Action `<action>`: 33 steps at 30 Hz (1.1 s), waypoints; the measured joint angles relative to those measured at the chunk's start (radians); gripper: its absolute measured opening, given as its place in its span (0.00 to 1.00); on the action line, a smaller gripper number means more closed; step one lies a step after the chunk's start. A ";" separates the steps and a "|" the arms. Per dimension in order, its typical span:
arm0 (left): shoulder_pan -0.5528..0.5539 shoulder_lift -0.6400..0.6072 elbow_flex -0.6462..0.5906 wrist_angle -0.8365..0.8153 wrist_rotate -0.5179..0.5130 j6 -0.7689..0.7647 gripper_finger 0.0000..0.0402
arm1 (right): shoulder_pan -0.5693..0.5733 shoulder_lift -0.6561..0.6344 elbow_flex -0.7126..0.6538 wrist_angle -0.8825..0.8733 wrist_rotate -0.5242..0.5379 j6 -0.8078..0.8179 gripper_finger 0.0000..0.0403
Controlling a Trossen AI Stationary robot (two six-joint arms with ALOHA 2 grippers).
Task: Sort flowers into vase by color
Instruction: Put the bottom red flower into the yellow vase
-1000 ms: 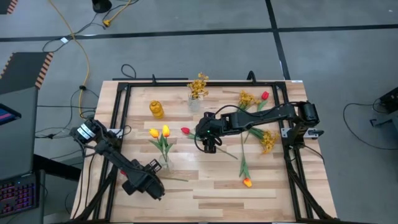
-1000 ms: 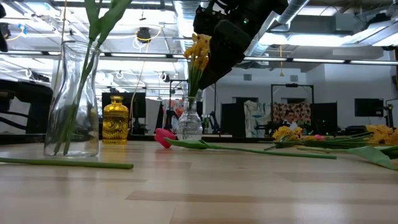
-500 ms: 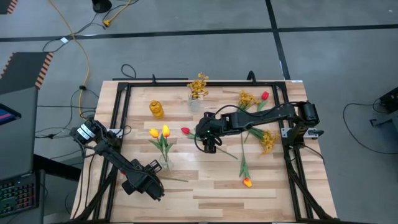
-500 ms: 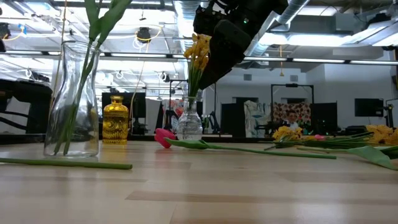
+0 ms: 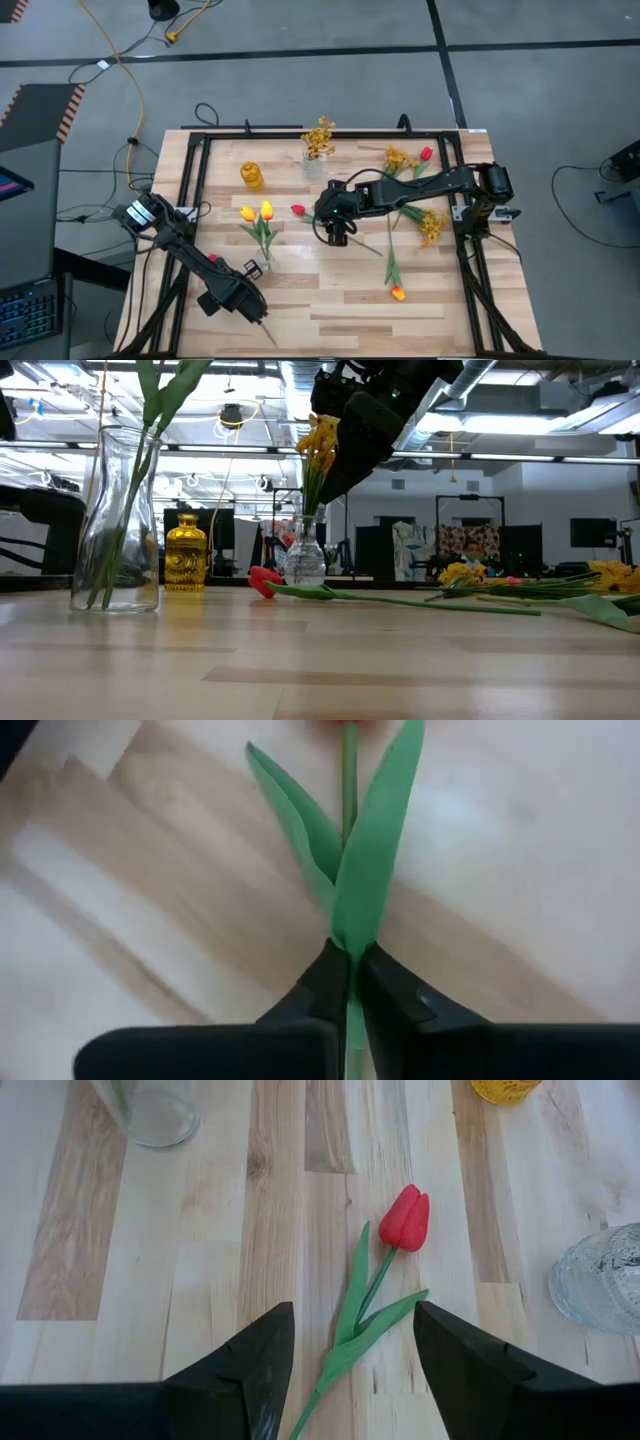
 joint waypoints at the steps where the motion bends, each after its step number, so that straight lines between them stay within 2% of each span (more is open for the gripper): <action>1: -0.001 0.000 0.008 0.005 0.005 0.001 0.02 | 0.000 0.000 0.000 0.000 0.000 0.000 0.58; 15: -0.009 -0.001 0.037 -0.038 -0.011 0.000 0.00 | 0.000 0.000 0.000 0.000 0.000 0.000 0.58; 23: -0.036 -0.004 0.188 -0.341 -0.053 0.010 0.00 | 0.000 0.000 0.000 0.000 0.000 0.000 0.58; 28: -0.057 -0.005 0.300 -0.564 -0.142 0.044 0.00 | 0.000 0.000 0.000 0.000 0.000 0.000 0.58; 33: -0.083 -0.042 0.296 -0.563 -0.235 0.067 0.00 | 0.000 0.000 0.000 0.000 0.000 0.000 0.58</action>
